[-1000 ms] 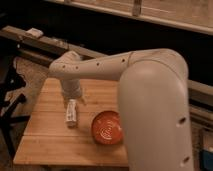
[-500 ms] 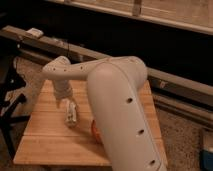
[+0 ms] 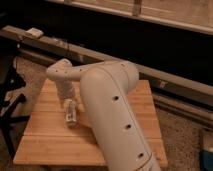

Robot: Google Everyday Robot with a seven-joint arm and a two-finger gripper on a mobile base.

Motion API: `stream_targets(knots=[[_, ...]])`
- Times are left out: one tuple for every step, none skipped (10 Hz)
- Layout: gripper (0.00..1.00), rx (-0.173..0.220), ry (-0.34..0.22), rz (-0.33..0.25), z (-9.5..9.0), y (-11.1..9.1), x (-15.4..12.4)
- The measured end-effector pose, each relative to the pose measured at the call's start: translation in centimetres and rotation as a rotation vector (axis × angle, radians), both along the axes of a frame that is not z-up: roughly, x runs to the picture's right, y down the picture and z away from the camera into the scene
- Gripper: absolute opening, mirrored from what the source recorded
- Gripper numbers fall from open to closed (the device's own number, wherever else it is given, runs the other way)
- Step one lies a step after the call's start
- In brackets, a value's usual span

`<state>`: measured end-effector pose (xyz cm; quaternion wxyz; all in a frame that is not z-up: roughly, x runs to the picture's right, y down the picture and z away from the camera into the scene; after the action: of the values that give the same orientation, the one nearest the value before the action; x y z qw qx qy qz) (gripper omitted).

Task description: Place the bottle in the ceramic bowl

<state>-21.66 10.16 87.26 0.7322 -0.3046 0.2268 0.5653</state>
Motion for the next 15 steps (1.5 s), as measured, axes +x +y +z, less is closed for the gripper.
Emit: stream_targets(knots=[[0.65,-0.004,0.004,-0.007,0.4,0.4,-0.1],[0.65,-0.017,0.006,-0.011,0.7,1.0,-0.2],[0.63,-0.032,0.009,-0.016,1.2,1.6,-0.1],[0.55,-0.049,0.015,-0.017,1.7,2.1,0.0],[0.45,-0.062,0.019,-0.017,1.8,2.4,0.1],[0.35,-0.067,0.019,-0.018,1.7,2.5,0.1],[0.26,-0.064,0.014,-0.018,1.2,2.4,0.3],[0.13,-0.057,0.004,-0.019,0.0,2.0,0.5],[0.06,-0.050,-0.003,-0.014,-1.2,1.4,0.7],[0.01,-0.040,-0.008,-0.009,-3.0,0.6,1.3],[0.00,-0.030,-0.012,-0.002,-4.7,-0.1,2.2],[0.00,-0.024,-0.012,0.003,-6.2,-0.4,3.2],[0.00,-0.015,-0.011,0.015,-7.5,-0.4,4.6],[0.00,-0.010,0.002,0.032,-8.6,-0.2,6.6],[0.00,-0.009,0.019,0.049,-9.2,0.2,8.3]])
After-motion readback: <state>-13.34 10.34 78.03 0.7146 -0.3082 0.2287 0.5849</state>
